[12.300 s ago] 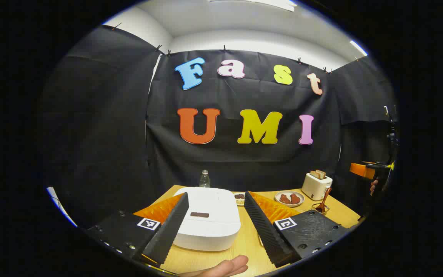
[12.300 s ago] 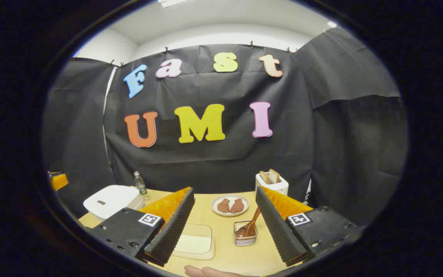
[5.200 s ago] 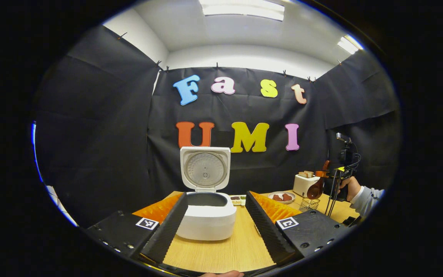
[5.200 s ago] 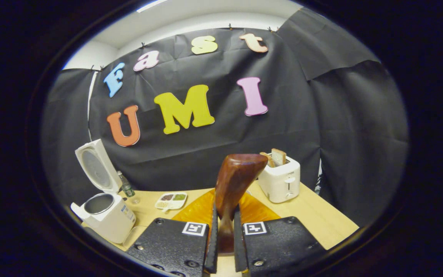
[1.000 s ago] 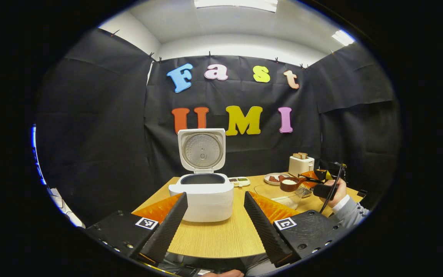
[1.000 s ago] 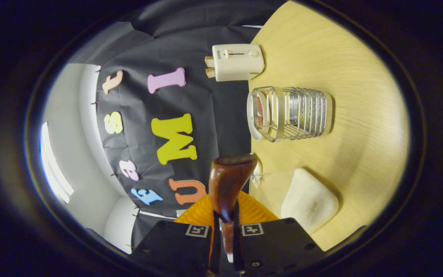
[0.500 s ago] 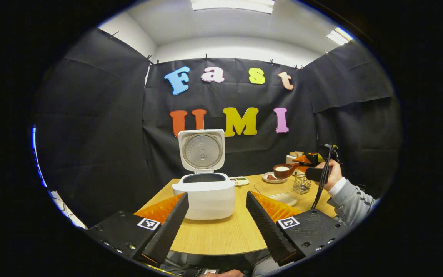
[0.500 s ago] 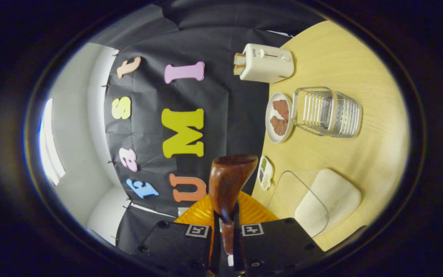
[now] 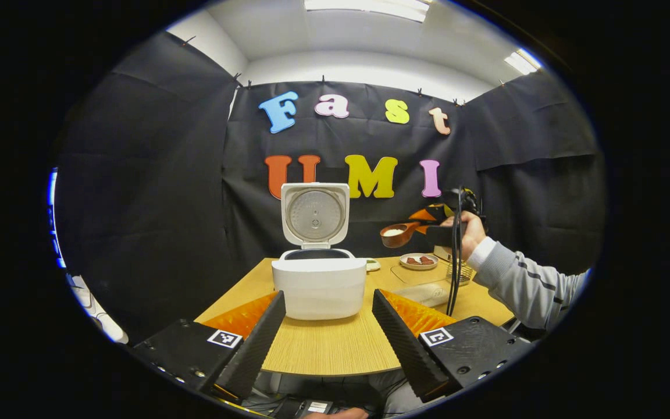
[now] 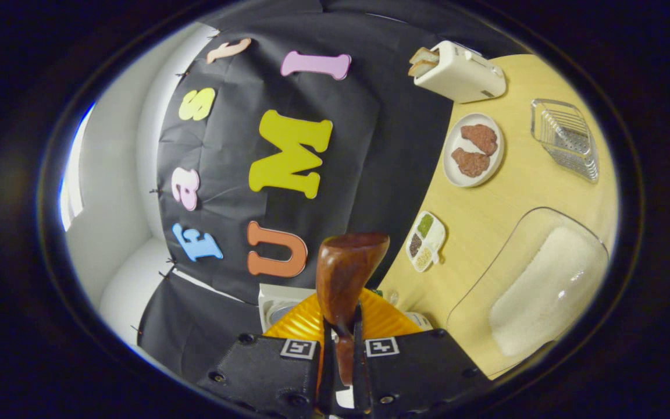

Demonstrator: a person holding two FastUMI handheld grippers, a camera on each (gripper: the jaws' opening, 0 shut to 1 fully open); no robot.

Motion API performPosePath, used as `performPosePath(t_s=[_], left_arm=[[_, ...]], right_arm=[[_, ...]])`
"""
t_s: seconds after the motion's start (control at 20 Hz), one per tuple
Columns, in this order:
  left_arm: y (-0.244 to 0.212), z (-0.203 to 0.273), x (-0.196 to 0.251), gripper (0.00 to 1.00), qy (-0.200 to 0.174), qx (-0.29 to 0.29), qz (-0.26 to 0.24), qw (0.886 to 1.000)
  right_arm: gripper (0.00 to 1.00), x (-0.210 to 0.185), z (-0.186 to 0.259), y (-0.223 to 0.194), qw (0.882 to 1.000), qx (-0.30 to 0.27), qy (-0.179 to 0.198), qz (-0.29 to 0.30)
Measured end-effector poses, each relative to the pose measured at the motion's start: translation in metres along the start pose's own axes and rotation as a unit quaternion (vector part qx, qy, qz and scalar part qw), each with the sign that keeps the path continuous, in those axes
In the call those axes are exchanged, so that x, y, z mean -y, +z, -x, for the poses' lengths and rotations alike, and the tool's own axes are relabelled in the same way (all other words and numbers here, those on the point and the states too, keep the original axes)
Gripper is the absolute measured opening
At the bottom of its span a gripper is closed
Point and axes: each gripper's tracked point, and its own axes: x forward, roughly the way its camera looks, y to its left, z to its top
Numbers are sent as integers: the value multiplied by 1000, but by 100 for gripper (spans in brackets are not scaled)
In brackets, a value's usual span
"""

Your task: Close the left gripper, press the button to open the rice cooker; take a wooden spoon from the chopstick holder with the right hand, scoop a spoonful of rice and pour it into the rice cooker, then put the wooden spoon back into the chopstick holder.

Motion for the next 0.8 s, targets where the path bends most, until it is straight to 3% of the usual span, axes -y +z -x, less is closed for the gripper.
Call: performPosePath(t_s=[0.3, 0.6, 0.7, 0.8], left_arm=[[-5, 14, -8, 95, -20, 24, 10, 999], [2, 26, -9, 94, -16, 56, -8, 998], [-1, 31, -14, 94, -11, 56, -11, 998], [-6, 29, -12, 94, -12, 52, -10, 999]], right_arm=[[17, -48, -61, -52, 986, -39, 3, 161], [17, -75, -87, -104, 970, -48, 7, 239], [17, -78, -94, -116, 956, -41, -3, 290], [17, -88, -101, -126, 934, -29, -10, 357]])
